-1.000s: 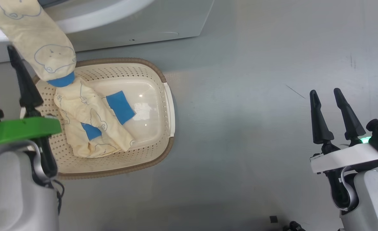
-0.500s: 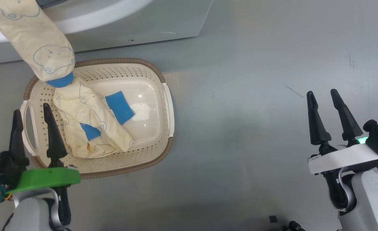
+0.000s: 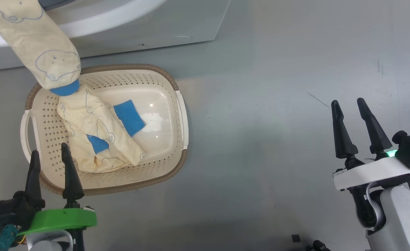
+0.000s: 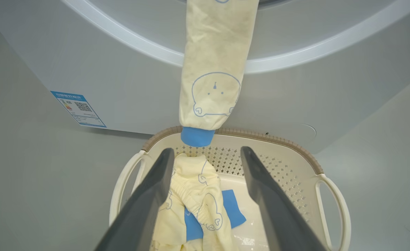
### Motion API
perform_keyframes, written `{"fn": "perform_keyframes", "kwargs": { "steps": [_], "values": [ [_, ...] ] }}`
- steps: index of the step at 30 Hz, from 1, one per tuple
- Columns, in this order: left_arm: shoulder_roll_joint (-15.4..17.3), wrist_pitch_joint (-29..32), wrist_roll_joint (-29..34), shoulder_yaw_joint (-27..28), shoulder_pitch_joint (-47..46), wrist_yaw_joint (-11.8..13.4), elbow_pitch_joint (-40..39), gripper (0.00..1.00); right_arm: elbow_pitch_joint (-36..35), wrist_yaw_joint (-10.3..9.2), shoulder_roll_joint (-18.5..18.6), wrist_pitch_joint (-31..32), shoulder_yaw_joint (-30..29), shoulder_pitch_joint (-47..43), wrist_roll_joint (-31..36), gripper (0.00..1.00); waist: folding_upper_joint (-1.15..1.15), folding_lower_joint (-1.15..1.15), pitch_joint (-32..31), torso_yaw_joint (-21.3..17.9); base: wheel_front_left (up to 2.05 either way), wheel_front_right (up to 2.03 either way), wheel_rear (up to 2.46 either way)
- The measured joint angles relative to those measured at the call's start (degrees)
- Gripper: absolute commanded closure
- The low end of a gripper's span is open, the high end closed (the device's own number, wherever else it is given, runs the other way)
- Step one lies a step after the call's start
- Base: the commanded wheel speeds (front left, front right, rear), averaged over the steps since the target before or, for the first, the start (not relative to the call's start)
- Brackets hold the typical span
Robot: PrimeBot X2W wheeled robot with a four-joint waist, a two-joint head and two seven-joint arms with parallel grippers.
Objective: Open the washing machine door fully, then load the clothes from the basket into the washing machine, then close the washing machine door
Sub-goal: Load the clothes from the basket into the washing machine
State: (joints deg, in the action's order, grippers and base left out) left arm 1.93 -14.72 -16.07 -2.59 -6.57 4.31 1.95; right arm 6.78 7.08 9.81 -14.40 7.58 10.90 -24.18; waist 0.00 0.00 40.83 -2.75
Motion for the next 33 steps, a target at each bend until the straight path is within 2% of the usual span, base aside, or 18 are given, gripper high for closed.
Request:
{"fn": "perform_keyframes", "kwargs": {
  "steps": [18, 33],
  "values": [
    [0.02, 0.01, -2.03, -2.32, -0.83, 1.48, -1.51, 0.00, 0.30, 0.00, -0.46, 0.00, 0.70, 0.17, -0.01, 0.00, 0.00, 0.00, 0.04, -0.71, 0.00, 0.00, 0.00],
    [0.07, 0.01, -1.01, -1.38, -13.33, 1.58, 7.69, 0.00, 1.11, 0.00, -0.92, 0.00, 1.96, 1.18, -0.56, 0.00, 0.00, 0.00, 0.94, -2.79, 0.00, 0.00, 0.00]
  ]
}}
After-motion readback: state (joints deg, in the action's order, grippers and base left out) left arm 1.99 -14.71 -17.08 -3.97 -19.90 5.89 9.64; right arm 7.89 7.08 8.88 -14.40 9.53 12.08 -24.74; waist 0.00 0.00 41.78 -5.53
